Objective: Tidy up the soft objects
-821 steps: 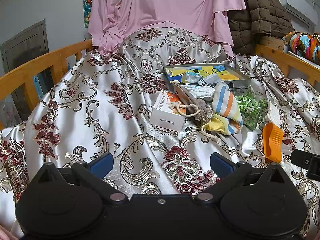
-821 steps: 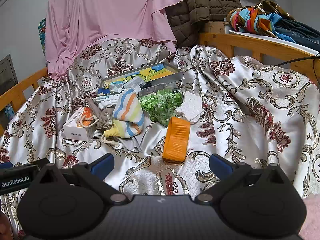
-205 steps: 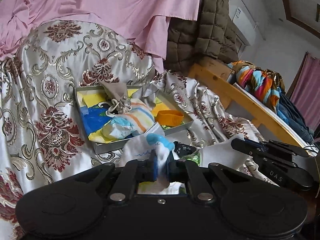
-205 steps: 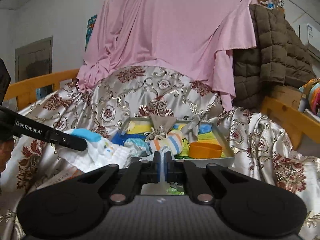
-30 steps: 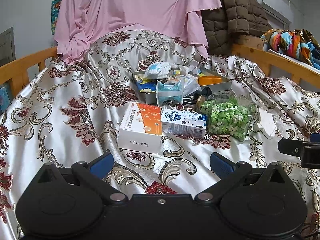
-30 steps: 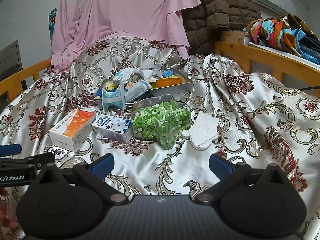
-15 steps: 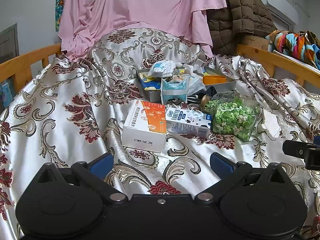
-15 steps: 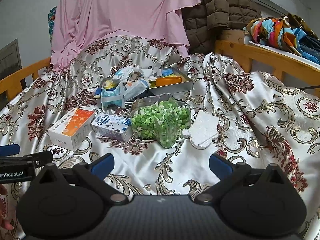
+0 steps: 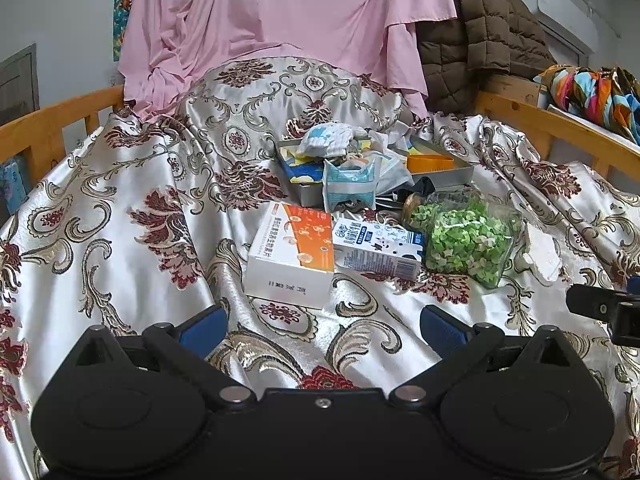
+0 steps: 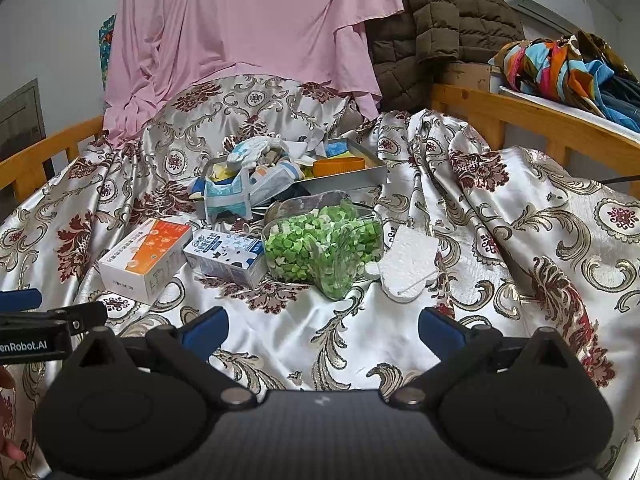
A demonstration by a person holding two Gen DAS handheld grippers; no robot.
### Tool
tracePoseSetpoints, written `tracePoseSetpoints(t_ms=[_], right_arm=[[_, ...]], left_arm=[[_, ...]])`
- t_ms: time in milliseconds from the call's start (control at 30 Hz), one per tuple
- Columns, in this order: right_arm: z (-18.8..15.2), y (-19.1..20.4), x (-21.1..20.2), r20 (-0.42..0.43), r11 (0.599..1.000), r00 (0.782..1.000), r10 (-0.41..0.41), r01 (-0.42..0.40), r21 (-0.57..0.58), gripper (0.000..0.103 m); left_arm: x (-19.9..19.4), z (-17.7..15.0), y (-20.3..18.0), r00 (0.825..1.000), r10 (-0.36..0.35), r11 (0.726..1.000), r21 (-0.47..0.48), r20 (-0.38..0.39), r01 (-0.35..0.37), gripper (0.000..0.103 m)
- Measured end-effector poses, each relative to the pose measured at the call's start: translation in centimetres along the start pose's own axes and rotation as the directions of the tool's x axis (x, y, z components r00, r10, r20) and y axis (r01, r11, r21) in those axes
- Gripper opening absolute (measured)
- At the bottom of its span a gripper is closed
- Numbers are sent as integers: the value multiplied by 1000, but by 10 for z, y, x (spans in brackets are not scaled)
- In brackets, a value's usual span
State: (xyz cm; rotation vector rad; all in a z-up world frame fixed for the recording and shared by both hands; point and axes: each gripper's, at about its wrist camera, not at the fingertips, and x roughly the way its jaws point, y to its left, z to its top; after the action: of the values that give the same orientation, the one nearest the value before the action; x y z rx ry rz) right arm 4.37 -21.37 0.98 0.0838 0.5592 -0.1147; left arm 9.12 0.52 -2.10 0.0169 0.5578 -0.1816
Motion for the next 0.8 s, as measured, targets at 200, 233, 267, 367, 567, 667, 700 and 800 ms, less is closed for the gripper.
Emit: tracePoseSetpoints(t_ms=[200,233,267,367,567,667,700,800], right_arm=[[4,-1,0,18,1000,1000,-5,5,4,103],[6,-1,0,22,1000,1000,-6,6,6,103],[7,-1,1,25,1000,1000,-7,7,7,103],[16,-3,7,36,1000,999,-6,5,18,103],[38,-15,33,55,999,998,-17,15,38,103],[48,-21,56,49,999,999,-22,19,46,103],[50,-22,63,47,999,999,-24,21,48,103],[58,-24,88,37,999,999,-21,19,43,103]], left_arm=[[3,12,2,999,8,1000,-11,32,-7,102],[6,15,2,999,7,1000,-10,36,-7,102],[8,19,2,999,8,1000,-9,38,-8,102],[17,31,3,998,9,1000,-7,55,-9,102],[54,66,1,996,-14,1000,27,89,11,102],[80,83,0,994,-35,998,53,108,29,102],[89,88,-1,993,-43,998,59,110,37,102],[116,102,0,993,-62,996,64,100,56,102]])
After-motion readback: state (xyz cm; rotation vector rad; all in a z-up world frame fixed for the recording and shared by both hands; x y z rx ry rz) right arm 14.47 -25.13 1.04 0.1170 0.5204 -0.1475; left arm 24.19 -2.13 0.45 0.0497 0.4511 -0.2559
